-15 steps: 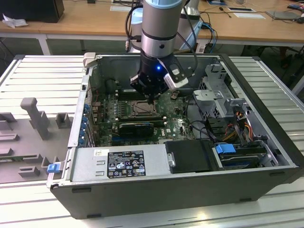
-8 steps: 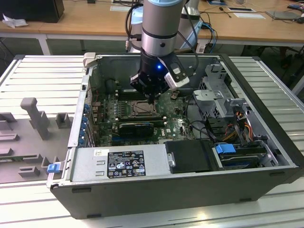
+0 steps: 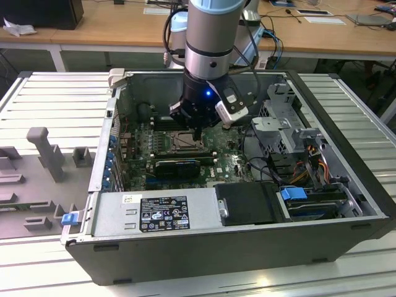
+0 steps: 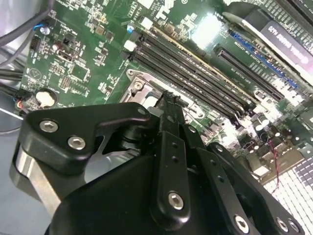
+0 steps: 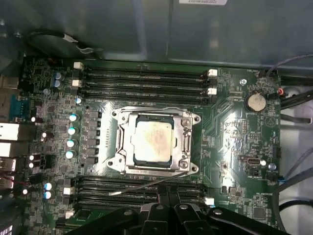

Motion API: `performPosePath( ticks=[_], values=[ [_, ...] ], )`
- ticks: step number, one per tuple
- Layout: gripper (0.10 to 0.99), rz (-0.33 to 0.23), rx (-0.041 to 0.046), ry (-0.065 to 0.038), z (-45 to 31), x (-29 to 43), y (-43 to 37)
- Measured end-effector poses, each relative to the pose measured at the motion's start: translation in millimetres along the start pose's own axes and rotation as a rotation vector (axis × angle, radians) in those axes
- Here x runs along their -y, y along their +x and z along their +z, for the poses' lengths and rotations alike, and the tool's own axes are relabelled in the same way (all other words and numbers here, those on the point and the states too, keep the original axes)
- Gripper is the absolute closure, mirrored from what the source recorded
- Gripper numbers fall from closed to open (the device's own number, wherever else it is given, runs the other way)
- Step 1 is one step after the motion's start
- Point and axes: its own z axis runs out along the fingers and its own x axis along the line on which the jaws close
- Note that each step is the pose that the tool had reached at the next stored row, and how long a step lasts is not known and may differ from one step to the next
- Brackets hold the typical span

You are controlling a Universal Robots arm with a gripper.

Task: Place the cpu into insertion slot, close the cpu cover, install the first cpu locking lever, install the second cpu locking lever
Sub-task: 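Install the second cpu locking lever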

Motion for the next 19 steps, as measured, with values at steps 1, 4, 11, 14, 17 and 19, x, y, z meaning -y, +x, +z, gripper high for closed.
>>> performPosePath(
  ticks=[1, 4, 11, 14, 17, 19],
  values=[
    [0.980, -0.001, 0.0000, -0.003, 1.9, 0.2, 0.1],
    [0.980, -0.003, 0.0007, -0.018, 4.4, 0.4, 0.8],
    [0.980, -0.005, 0.0058, -0.089, 7.0, 0.4, 4.4],
    [0.980, -0.006, 0.0095, -0.096, 8.5, 0.4, 6.5],
    [0.980, -0.006, 0.0099, -0.100, 9.9, 5.5, 9.6],
    [0.980, -0.007, 0.0098, -0.100, 10.3, 10.3, 10.3]
  ],
)
